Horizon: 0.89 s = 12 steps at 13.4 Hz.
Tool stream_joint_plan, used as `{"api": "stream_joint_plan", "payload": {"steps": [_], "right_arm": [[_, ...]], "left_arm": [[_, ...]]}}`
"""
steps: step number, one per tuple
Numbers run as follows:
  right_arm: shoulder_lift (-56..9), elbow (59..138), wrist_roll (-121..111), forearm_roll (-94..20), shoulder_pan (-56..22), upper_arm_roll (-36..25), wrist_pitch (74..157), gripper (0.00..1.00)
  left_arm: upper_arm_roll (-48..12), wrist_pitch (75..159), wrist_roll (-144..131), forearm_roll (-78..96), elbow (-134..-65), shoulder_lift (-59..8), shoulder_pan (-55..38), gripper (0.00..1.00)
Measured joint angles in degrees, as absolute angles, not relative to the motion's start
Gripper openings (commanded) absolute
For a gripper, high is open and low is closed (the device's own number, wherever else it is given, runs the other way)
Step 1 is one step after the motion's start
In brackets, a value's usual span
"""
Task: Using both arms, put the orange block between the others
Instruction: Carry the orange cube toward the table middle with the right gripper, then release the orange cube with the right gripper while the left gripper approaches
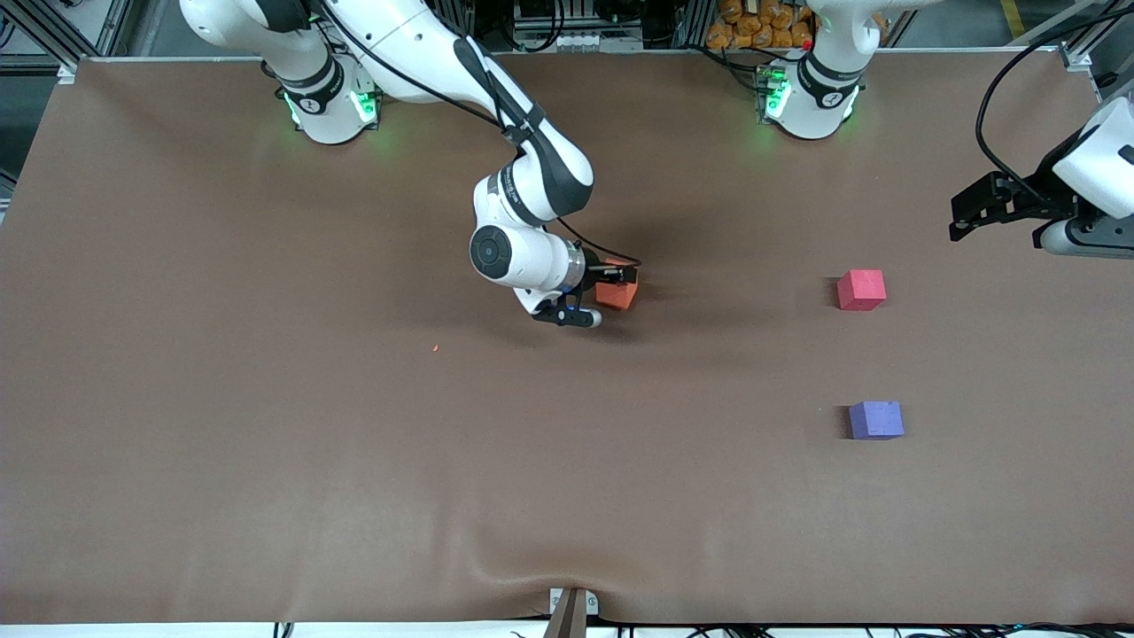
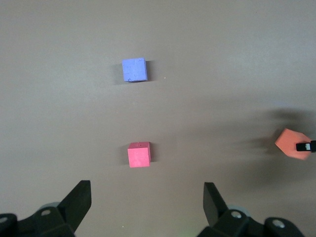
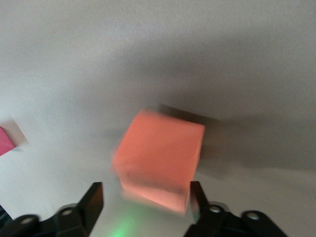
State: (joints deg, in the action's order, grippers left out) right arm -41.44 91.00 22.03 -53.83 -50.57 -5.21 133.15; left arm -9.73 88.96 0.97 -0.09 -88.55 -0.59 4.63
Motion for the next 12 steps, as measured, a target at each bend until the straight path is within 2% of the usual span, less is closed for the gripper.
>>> {"api": "stream_joint_plan", "payload": {"steps": [4,6,12], "right_arm": [[-41.4,89.6,21.9,-53.7,-48.8,-6.1,132.4,1.0],[-40.9,89.0,21.4,-51.5,-45.9,-6.3,127.8,1.0],[-32.0,88.1,21.2,-25.4,-33.8,-6.6,107.2,1.0]], "left_arm": [[-14.2,84.8,0.8,-0.1,-88.3,-0.7,4.1,1.0],[-16.8,82.8,0.7,0.1,-88.4,-2.3,2.8,1.0],[-21.2,80.0,2.1,0.4,-87.7,-6.6,0.6,1.0]]}}
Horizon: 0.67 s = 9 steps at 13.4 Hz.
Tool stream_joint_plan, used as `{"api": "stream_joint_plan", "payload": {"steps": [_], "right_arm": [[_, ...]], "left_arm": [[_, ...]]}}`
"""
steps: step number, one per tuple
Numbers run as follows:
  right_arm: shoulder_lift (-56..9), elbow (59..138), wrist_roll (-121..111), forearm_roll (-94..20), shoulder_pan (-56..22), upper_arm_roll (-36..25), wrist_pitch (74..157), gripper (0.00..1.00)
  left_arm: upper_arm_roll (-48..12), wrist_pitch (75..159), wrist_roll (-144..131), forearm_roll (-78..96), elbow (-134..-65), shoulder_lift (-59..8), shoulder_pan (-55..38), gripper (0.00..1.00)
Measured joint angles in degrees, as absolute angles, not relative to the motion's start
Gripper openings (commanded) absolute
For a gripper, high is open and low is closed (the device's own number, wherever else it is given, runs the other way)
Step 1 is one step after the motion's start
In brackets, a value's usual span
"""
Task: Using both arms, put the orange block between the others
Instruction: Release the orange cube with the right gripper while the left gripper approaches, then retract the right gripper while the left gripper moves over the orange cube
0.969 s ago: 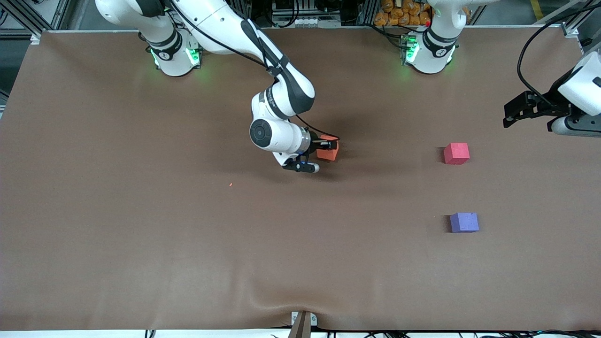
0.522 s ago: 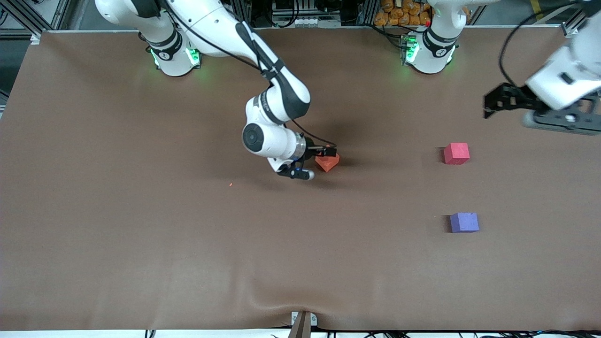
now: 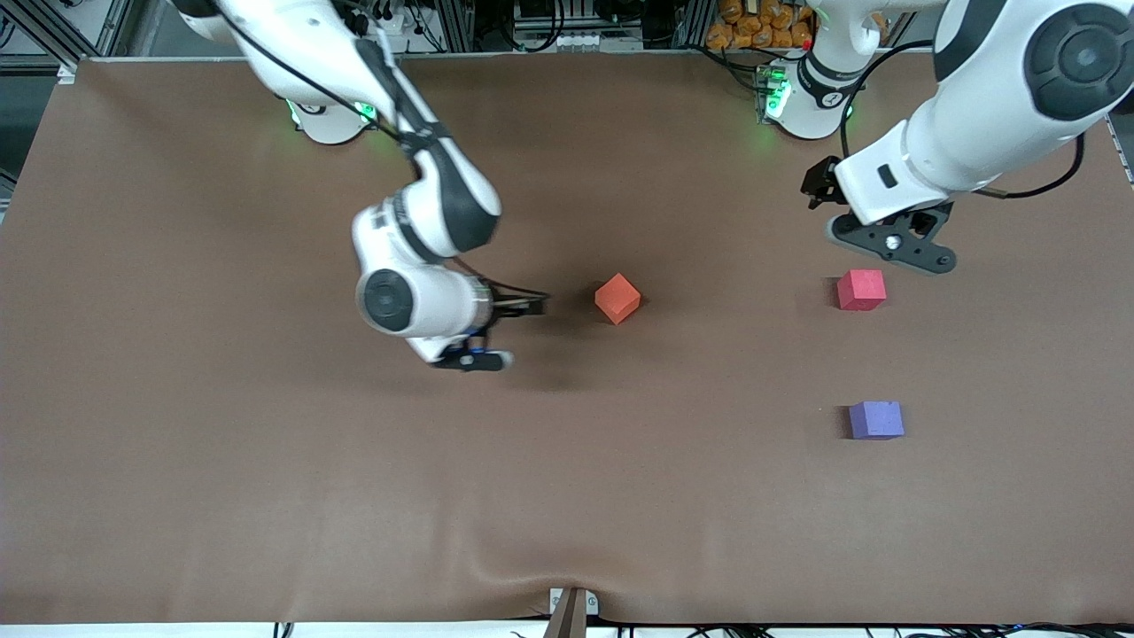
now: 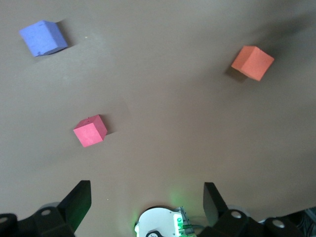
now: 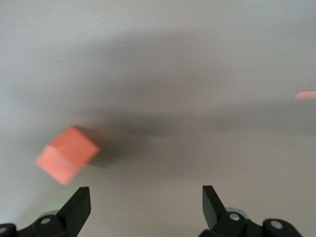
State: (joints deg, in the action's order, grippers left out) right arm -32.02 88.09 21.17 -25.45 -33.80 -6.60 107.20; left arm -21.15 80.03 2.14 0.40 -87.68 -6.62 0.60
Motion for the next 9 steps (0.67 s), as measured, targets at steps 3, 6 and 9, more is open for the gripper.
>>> {"api": "stream_joint_plan", "payload": {"steps": [3,6,9], "right_arm": [[-27.5,88.1,20.8,-18.4,-26.5,-6.6,99.9,1.0],[-23.3,88.1,17.6,-17.5,-19.5,-6.6,95.6,1.0],[-19.4,88.1,13.8,-15.1,-13.7,-6.6,92.1,1.0]], "left_arm": [[-21.0,80.0,-3.4,0.6,-87.5,-8.4,0.6,1.0],[-21.3,82.3,-17.8,1.7,-87.0,-11.7,-1.5,1.0],[-21.5,84.3,-31.7,1.7,-86.8,-14.7,-6.7,1.0]]}}
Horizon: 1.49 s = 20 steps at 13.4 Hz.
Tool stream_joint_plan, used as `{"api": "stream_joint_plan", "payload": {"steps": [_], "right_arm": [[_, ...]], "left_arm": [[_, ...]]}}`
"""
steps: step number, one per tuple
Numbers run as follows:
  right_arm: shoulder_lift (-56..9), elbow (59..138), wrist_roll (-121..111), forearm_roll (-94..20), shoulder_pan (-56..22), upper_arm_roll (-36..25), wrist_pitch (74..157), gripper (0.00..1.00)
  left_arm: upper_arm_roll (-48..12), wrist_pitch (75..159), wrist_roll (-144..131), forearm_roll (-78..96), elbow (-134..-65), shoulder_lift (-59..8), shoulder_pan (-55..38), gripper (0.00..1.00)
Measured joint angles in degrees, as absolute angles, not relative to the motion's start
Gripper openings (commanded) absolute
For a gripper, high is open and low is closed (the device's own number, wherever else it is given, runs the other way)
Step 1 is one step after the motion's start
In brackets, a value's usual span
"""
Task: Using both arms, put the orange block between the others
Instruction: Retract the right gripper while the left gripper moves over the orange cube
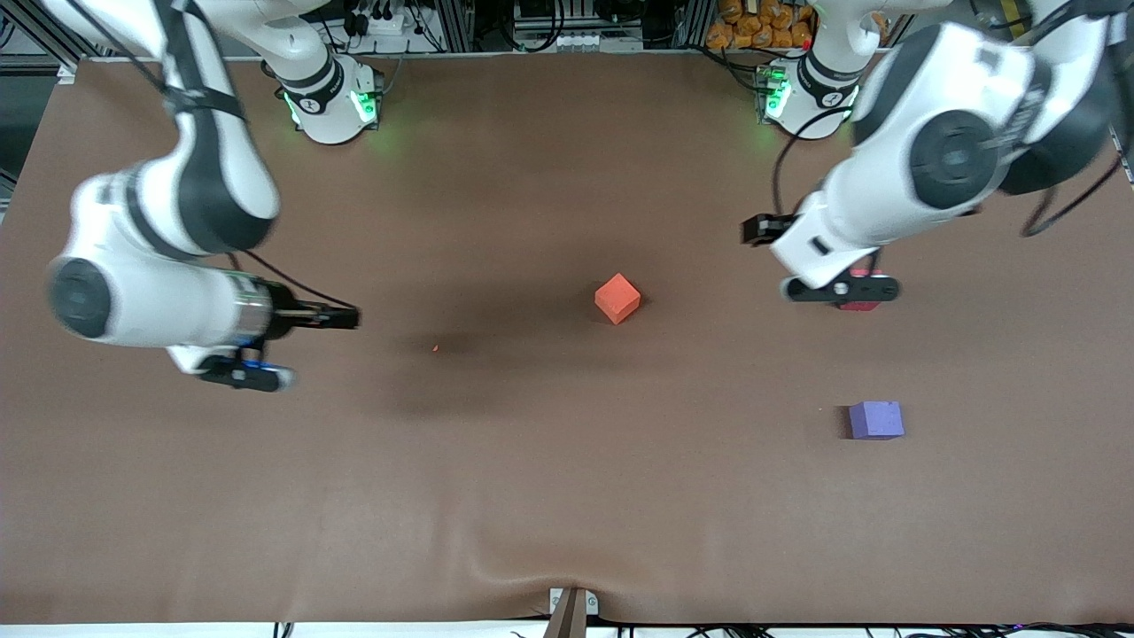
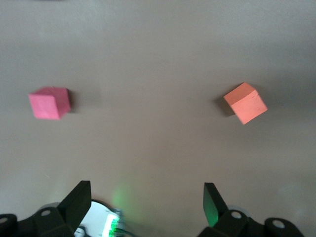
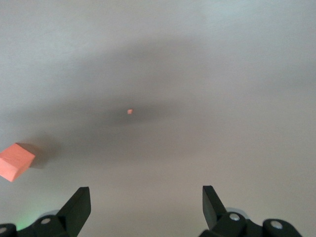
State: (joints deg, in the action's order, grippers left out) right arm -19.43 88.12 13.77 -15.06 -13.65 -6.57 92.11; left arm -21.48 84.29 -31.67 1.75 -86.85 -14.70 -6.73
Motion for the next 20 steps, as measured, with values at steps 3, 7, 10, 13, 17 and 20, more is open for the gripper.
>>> {"api": "stream_joint_plan", "payload": {"steps": [3,7,10,13,17,20], "right_arm": [[-16.6,88.2,5.5,-11.2,-8.2,-6.5,90.6,1.0],[-15.2,88.4,-4.5,-5.6,-3.9,-6.5,90.5,1.0],[-14.3,88.3,-5.8,-2.2,-3.3,-6.5,90.8,1.0],[-13.5,88.3,-5.9,-1.5,-3.3,-6.1,91.0,1.0],[-13.4,88.1,-5.9,-1.5,-3.3,-5.8,91.1,1.0],[-13.4,87.9,-5.9,-1.5,-3.4,-5.6,91.2,1.0]], "left_arm": [[-21.6,85.0,-41.2,1.8,-86.8,-15.8,-10.9,1.0],[-21.2,89.4,-44.6,3.3,-86.8,-18.7,-10.4,1.0],[-21.3,95.4,-48.7,3.9,-86.9,-24.1,-10.7,1.0],[-21.5,99.5,-53.9,5.9,-86.9,-28.4,-13.0,1.0],[-21.5,104.8,-60.7,5.9,-87.9,-30.7,-16.8,1.0],[-21.3,115.5,-61.2,5.9,-93.9,-31.5,-17.2,1.0]]}}
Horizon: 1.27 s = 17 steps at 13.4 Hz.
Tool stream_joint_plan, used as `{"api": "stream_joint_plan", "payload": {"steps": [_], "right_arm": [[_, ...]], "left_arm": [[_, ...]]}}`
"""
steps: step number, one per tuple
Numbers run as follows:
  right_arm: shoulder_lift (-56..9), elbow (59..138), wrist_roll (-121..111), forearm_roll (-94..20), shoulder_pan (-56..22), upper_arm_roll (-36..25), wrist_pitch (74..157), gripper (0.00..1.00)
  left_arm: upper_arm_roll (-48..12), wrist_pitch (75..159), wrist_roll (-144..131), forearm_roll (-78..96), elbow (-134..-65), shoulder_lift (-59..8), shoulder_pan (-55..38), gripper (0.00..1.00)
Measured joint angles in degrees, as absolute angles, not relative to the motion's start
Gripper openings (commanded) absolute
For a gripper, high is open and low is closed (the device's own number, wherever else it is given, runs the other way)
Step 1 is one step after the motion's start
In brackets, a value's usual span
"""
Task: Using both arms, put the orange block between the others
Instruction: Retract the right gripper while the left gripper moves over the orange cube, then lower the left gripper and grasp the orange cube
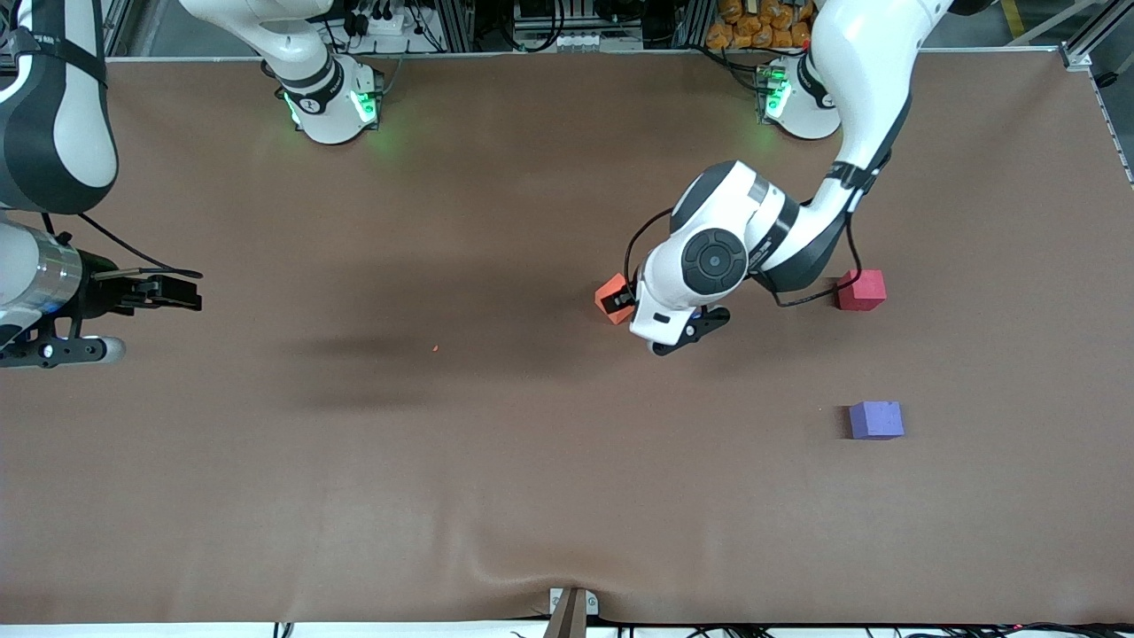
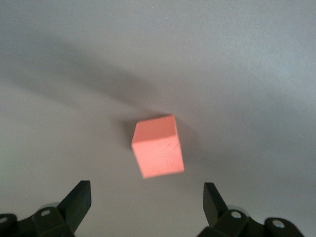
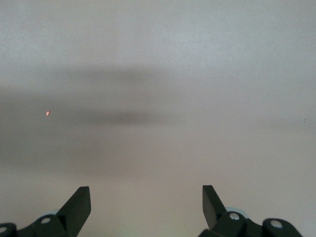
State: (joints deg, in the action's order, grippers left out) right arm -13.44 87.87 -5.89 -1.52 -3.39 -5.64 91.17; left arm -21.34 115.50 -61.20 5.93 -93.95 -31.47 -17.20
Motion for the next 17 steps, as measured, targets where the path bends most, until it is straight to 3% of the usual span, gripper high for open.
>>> {"api": "stream_joint_plan", "payload": {"steps": [6,17], "right_arm": [[-13.0,85.0,-5.9,-1.5,-4.0,-5.2,91.2,1.0],[-12.7,84.9,-4.4,-2.2,-4.5,-5.1,90.5,1.0]], "left_arm": [[-21.4,130.4,-64.8,5.9,-103.7,-32.0,-19.0,1.0],[-21.3,137.4,-70.3,-0.9,-108.4,-33.6,-21.9,1.0]]}}
